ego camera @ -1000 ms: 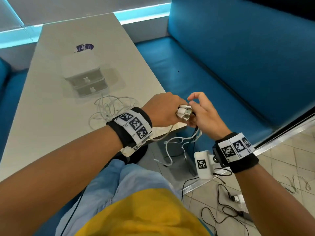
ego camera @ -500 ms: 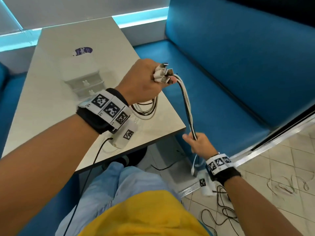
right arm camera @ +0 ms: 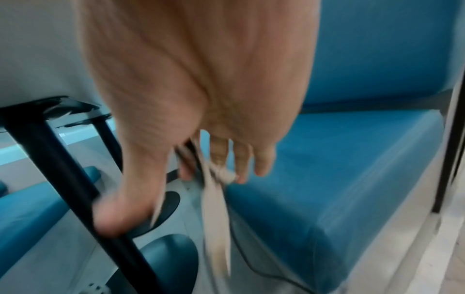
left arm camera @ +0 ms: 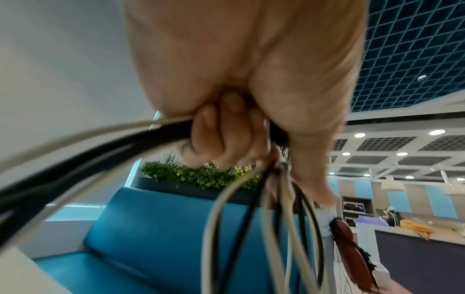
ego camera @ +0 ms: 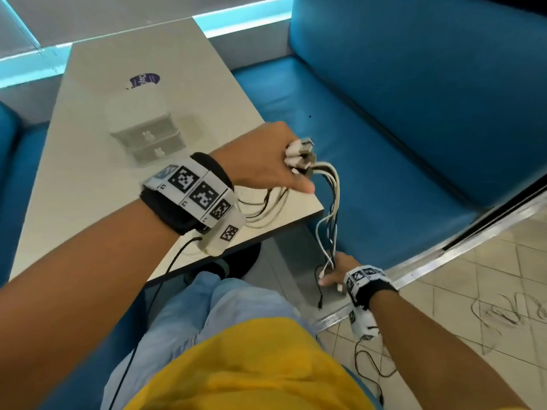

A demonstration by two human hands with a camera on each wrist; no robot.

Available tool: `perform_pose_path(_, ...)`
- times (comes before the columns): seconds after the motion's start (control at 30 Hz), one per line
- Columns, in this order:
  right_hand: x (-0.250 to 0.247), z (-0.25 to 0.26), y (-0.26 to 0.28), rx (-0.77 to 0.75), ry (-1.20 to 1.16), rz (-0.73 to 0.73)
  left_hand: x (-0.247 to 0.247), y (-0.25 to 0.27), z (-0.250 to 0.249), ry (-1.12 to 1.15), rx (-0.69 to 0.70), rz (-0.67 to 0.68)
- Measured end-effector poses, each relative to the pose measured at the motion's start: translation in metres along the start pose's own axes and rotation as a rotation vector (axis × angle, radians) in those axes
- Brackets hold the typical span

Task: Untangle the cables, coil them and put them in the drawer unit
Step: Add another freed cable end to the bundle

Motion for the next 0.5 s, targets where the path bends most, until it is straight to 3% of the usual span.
perform_pose_path(0.07,-0.016,-0.021,0.004,0.059,0.197,0.084,0.012,0.004,0.002,0.066,-0.023,0.115)
perform_pose_path(0.13,-0.041,-0.041,0.007,0.104,0.300,0.094,0.020,0.003,0.005,0.232,-0.050,0.118)
perform_pose_path(0.23,-0.091,-0.025,0.018,0.100,0.125,-0.087,0.033,-0.001,0.003,0.472,-0.050,0.056)
perform_pose_path(0.3,-0.126,0.012,0.021,-0.005,-0.233,-0.357,0.049,0.000,0.005,0.569,-0.115,0.048)
perform_pose_path(0.37,-0.149,0.066,0.026,-0.139,-0.426,-0.501,0.064,0.001,0.015,0.640,-0.200,0.048)
perform_pose_path(0.5,-0.160,0.204,0.059,-0.539,-0.520,-0.460,0.071,0.002,0.046,0.822,-0.353,-0.009)
Point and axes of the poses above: each hand's wrist, its own y-axis away from the middle knuckle, its own x-axis out of the palm, z = x × y, the point moved 7 cm from there along -y, towards the middle knuckle, and after that the axes turned 11 degrees about -x, right-handed, at the moved point
